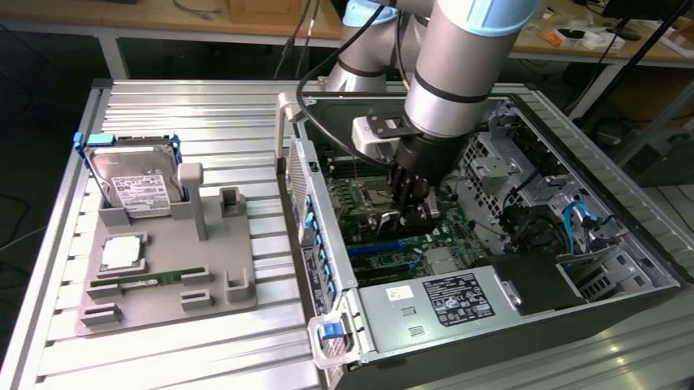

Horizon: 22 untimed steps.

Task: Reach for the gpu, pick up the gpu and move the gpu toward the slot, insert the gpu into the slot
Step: 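Insert the gpu into the slot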

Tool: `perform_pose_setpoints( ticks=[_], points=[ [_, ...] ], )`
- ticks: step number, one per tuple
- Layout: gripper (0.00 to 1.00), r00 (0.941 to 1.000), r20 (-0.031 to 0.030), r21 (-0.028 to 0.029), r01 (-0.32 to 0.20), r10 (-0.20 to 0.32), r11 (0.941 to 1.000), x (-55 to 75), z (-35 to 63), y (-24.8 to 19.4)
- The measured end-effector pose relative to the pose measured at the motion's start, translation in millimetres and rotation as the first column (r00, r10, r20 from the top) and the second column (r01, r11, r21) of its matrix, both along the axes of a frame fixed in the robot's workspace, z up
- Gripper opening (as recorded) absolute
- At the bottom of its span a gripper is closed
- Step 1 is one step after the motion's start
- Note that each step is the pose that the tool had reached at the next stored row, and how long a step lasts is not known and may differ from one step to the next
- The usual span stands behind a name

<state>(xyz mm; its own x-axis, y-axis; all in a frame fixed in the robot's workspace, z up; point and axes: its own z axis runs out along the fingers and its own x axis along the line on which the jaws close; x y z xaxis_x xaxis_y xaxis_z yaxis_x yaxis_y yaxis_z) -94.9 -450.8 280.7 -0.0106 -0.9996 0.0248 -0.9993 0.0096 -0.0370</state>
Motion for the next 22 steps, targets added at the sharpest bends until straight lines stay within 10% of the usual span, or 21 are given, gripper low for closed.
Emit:
perform_pose_setpoints(
  ticks=[22],
  points=[
    [0.27, 1.0, 0.0014, 0.0031, 0.0, 0.0, 1.0, -8.6, -6.8, -0.2]
  ],
)
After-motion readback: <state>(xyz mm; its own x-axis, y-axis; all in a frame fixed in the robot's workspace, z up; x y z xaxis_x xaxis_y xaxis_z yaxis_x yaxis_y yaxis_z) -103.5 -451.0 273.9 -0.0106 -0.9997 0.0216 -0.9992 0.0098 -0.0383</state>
